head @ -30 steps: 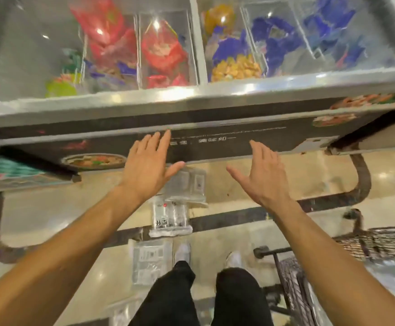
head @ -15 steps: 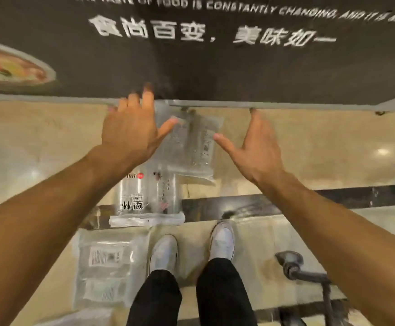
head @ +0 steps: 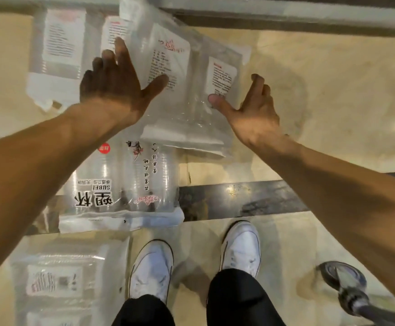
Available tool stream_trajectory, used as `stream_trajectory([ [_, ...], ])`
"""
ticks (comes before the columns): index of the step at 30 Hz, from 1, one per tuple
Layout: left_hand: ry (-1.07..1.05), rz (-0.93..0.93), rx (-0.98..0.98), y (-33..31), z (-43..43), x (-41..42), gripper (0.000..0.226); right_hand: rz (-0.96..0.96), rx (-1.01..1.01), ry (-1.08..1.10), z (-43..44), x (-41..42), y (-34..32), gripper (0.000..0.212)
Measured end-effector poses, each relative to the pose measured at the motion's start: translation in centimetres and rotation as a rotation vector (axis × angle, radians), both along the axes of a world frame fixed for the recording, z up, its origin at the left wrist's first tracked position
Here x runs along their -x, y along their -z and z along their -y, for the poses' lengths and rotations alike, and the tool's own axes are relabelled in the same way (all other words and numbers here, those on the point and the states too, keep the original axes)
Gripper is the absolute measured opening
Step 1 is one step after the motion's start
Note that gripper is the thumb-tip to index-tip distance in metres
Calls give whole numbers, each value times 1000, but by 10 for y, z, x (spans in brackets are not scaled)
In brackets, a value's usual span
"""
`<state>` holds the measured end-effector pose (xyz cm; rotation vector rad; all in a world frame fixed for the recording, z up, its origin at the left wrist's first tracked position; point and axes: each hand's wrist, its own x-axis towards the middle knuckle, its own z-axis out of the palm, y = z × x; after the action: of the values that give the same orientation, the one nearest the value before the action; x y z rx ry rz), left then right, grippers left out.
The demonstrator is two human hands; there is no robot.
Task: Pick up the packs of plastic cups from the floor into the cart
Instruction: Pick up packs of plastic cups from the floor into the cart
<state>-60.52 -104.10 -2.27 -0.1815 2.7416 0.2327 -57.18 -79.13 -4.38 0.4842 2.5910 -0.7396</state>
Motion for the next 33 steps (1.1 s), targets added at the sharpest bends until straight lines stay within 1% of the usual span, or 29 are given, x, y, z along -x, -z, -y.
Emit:
stream_trajectory([
  [5, -66, -1, -76, 14, -3, 6, 115, 52, 102, 98, 9, 11, 29, 110],
  [6, -91, 1, -100, 16, -3, 6, 113, 70, 135, 121, 12, 11, 34, 112],
  [9, -172, 2, -188, 16, -6, 4, 101, 87, 226, 208, 16, 11, 41, 130],
  [10, -187, 8, -203, 15, -7, 3, 99, 94, 246, 229, 17, 11, 41, 129],
  [13, -199, 20, -226, 4, -7, -3, 103, 101, 266, 262, 12, 8, 33, 120],
  [17, -171, -2, -298, -31, -4, -16, 102, 35, 290, 311, 2, -7, -3, 122],
  [20, -167, 4, -395, -79, 1, -28, 105, 22, 329, 350, 0, -21, -57, 123],
  [22, -179, 2, -422, -123, 3, -37, 105, -10, 381, 391, 1, -31, -106, 134],
  [23, -180, -2, -430, -150, 2, -42, 101, -21, 416, 403, -1, -36, -132, 138],
  [24, -177, -13, -444, -179, 0, -48, 95, -21, 442, 408, -2, -41, -161, 136],
  [26, -177, -40, -487, -244, -5, -61, 79, -22, 452, 391, -5, -52, -230, 121],
  [27, -185, -42, -508, -278, -6, -67, 75, -35, 454, 391, -6, -58, -265, 118],
  [30, -256, -12, -594, -385, -12, -83, 75, -57, 435, 403, -10, -78, -370, 120],
  [33, -265, 33, -640, -487, -13, -92, 75, -52, 423, 424, -15, -98, -478, 125],
])
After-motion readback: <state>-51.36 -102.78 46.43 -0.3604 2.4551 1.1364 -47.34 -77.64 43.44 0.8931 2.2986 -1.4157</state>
